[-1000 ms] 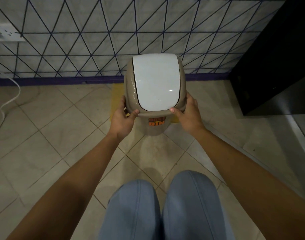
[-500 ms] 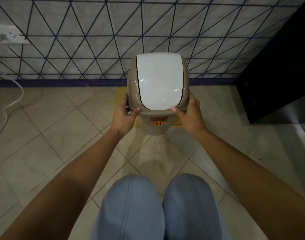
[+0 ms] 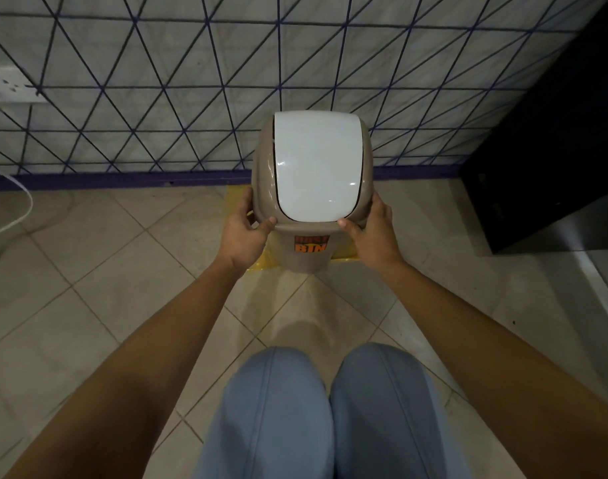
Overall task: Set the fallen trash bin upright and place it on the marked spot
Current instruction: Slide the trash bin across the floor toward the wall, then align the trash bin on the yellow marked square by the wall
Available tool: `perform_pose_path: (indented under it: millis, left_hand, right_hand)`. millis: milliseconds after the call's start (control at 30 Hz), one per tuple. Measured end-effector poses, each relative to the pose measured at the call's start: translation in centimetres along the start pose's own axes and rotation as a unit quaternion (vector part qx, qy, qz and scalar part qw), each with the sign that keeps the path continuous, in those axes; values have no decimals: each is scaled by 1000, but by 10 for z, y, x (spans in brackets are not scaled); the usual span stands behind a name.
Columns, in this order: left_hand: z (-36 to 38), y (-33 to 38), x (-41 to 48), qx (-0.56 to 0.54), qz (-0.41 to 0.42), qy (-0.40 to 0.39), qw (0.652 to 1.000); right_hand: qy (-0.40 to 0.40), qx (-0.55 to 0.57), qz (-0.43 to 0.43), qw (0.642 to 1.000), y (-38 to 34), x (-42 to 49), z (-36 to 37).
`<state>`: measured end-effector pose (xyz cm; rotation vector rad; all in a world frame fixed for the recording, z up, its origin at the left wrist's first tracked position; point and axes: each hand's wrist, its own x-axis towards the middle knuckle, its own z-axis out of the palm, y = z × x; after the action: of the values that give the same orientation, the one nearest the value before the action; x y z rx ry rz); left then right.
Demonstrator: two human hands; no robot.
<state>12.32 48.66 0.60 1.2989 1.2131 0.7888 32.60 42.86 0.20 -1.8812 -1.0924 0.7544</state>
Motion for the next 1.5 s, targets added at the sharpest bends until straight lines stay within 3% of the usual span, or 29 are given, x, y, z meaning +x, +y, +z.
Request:
perform_pose_path:
  millis: [267,833,1133,1300,1500]
  left_hand:
    - [-3,-2,17,-2,11,-9,1000]
    - [6,5,46,-5,-4,47,999]
    - [8,9,49,9,9,51,999]
    - [11,5,44,8,33,79,996]
    - [10,5,49,-4,4,74,997]
  right_hand:
    - [-30,-19,5,999,2,21,-1]
    - [-55,-31,5,998,-7,57,-1]
    - [-45,-52,-4,998,-8,64,0]
    - [27,-128,-74,989,-9,56,-1]
    - [-5,-106,-47,993,-12,61,1]
